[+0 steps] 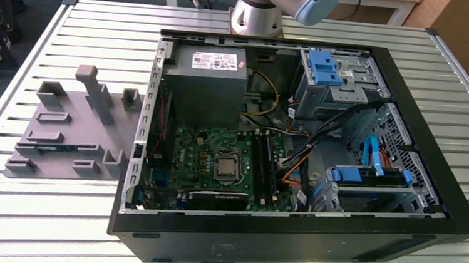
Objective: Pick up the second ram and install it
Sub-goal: 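Pick up the second ram and move it above second insertion slot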
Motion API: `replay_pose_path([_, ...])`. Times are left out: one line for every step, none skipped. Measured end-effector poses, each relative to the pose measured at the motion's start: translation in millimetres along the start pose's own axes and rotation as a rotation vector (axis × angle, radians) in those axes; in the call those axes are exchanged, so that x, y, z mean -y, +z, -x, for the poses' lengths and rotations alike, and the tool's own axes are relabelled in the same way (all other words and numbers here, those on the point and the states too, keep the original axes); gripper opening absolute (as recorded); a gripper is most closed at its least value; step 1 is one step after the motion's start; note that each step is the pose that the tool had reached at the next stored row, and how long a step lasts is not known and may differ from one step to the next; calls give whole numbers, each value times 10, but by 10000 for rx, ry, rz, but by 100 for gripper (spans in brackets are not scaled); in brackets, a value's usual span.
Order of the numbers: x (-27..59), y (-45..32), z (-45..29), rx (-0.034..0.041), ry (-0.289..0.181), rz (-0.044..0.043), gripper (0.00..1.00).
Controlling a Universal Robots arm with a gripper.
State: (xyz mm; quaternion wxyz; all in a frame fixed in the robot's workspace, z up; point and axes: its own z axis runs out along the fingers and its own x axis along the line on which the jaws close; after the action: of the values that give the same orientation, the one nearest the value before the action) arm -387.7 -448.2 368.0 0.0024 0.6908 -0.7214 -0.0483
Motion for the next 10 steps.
replay_pose_path([0, 1, 0, -2, 2, 8, 11])
replay_pose_path([0, 1, 0, -2, 2, 11, 11])
replay_pose_path([0, 1, 0, -1, 1, 11, 11])
replay_pose_path([1, 1, 0, -1, 1, 12, 11])
replay_pose_path([1, 1, 0, -1, 0, 11, 11])
replay_pose_path([1, 1, 0, 0, 0, 11, 11])
replay_pose_path([1, 1, 0, 0, 0, 11, 11])
replay_pose_path([1, 1, 0, 0, 1, 11, 11])
replay_pose_path([1, 1, 0, 0, 1, 11, 11])
replay_pose_path([1, 1, 0, 0, 0, 11, 11])
